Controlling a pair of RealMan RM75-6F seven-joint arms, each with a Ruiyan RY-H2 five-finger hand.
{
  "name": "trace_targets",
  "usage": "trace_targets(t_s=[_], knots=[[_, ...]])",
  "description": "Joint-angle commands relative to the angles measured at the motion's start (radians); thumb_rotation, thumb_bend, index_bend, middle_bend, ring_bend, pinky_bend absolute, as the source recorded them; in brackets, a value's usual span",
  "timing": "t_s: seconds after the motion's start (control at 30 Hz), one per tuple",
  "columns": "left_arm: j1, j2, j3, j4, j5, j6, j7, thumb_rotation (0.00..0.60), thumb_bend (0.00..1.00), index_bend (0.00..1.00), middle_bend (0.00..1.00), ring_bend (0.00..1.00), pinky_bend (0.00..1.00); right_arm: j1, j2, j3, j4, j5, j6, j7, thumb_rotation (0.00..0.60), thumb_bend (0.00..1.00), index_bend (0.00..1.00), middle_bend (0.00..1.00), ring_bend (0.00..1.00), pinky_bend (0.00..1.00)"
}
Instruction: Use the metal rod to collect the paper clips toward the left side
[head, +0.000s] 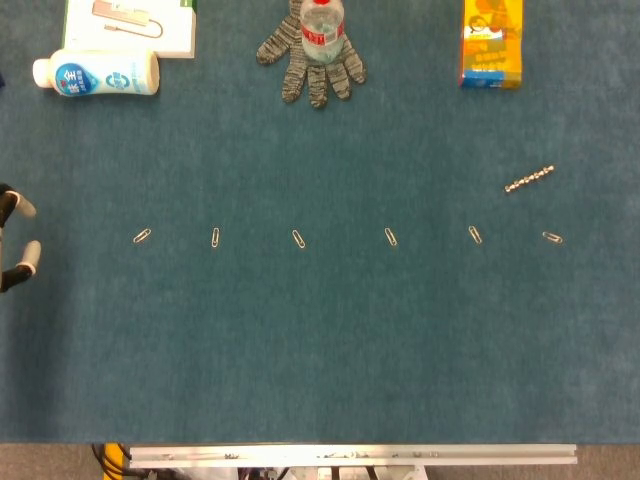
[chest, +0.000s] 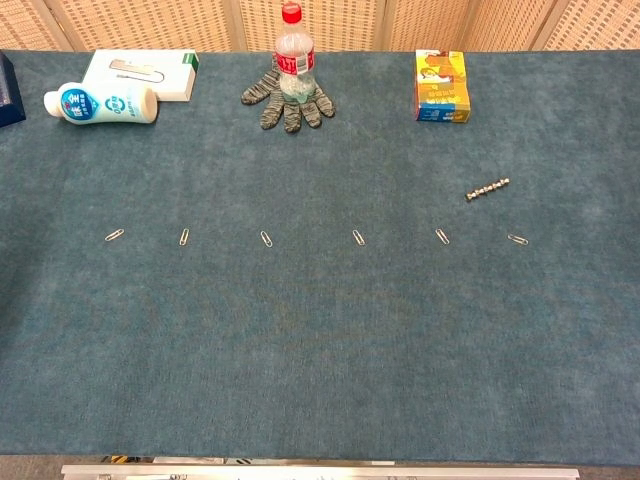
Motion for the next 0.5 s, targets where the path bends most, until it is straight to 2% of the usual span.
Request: trace_targets(t_s=[0.03,0.17,0.33,0.5], knots=[[-0.002,0.003,0.000,0.007,0.000,-0.006,-0.009,0.600,0.29,0.42,0.33,0.28,0.25,0.036,0.009,0.011,-0.008,0.035,-0.060,-0.033,0.600,0.03,0.36,0.22,0.11,0.32],[-0.002,0.002,0.006,0.021,0.005,-0.016,-0.023,0.600,0.29,0.42,0.33,0.28,0.25,0.077,0.010,0.020,0.001,0.057,-0.122,-0.064,0.600,0.04,0.36,0.17,0.06,0.26],[0.000,0.005,0.018,0.029,0.007,-0.027,-0.024,0.600,0.29,0.42,0.33,0.28,0.25,0.125,-0.009,0.026,0.043,0.063,-0.178,-0.091,0.600,0.17,0.38,0.11,0.00,0.17],[0.002,0.009,0.017,0.038,0.008,-0.028,-0.041,0.600,0.29,0.42,0.33,0.28,0.25,0.171,-0.048,0.034,0.103,0.079,-0.228,-0.115,0.600,0.24,0.41,0.08,0.00,0.11]])
